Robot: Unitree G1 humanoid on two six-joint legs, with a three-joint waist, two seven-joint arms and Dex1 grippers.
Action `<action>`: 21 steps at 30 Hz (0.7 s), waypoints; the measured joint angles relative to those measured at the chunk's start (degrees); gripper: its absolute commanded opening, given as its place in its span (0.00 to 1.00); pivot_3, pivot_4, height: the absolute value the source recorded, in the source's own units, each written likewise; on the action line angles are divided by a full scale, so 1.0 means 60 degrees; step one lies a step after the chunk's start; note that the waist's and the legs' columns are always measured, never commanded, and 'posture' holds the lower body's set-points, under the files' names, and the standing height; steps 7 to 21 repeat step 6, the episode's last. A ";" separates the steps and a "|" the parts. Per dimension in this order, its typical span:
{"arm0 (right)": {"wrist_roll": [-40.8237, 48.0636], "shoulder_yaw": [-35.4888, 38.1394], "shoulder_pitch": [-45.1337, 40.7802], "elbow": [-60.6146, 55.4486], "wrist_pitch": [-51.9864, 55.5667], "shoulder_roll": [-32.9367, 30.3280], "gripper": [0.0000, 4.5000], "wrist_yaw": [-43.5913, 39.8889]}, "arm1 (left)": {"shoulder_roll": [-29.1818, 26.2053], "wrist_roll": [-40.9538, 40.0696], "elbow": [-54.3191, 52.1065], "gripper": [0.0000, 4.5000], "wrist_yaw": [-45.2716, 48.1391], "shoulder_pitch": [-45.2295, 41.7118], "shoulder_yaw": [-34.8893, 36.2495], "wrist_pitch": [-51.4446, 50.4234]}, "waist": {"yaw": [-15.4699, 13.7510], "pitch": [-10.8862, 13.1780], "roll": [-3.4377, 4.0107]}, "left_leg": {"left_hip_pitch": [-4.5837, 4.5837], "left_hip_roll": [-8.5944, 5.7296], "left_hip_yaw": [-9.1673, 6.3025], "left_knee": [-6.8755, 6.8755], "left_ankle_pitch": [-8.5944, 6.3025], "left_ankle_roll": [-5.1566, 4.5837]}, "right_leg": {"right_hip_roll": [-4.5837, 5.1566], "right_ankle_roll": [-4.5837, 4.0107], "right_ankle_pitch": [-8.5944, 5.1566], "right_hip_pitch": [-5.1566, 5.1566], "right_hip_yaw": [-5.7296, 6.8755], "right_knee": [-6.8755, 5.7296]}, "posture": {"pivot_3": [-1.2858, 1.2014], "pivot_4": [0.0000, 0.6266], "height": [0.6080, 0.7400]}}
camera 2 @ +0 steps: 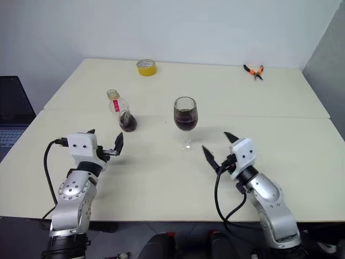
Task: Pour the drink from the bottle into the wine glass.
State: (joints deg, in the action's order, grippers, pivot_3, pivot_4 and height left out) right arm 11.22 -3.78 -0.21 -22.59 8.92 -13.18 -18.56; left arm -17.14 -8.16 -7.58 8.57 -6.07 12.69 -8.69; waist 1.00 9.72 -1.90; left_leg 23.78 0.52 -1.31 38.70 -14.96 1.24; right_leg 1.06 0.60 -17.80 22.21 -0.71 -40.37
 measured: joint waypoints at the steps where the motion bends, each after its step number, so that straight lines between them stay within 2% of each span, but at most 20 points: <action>1: -0.0065 0.0072 0.0182 0.0225 -0.0290 0.0261 1.00 0.0133 | 0.0060 -0.0002 -0.0018 0.99 -0.0037 0.0019 -0.0003 -0.0145 | 0.0000 0.0000 0.0000 | 0.0000 0.0002 0.0000 -0.0001 0.0000 0.0000 | -0.0001 0.0000 0.0000 0.0000 0.0000 0.0000 | 0.52 0.24 1.00; 6: -0.0169 0.0077 0.0336 0.0803 -0.1010 0.0857 1.00 0.0449 | 0.0125 -0.0015 -0.0148 0.99 -0.0001 0.0146 -0.0154 -0.0413 | 0.0001 0.0000 0.0003 | -0.0003 0.0003 0.0000 -0.0005 0.0000 0.0000 | -0.0003 -0.0001 0.0000 0.0001 -0.0002 -0.0002 | 0.52 0.24 1.00; 21: -0.0169 0.0077 0.0336 0.0803 -0.1010 0.0857 1.00 0.0449 | 0.0125 -0.0015 -0.0148 0.99 -0.0001 0.0146 -0.0154 -0.0413 | 0.0001 0.0000 0.0003 | -0.0003 0.0003 0.0000 -0.0005 0.0000 0.0000 | -0.0003 -0.0001 0.0000 0.0001 -0.0002 -0.0002 | 0.52 0.24 1.00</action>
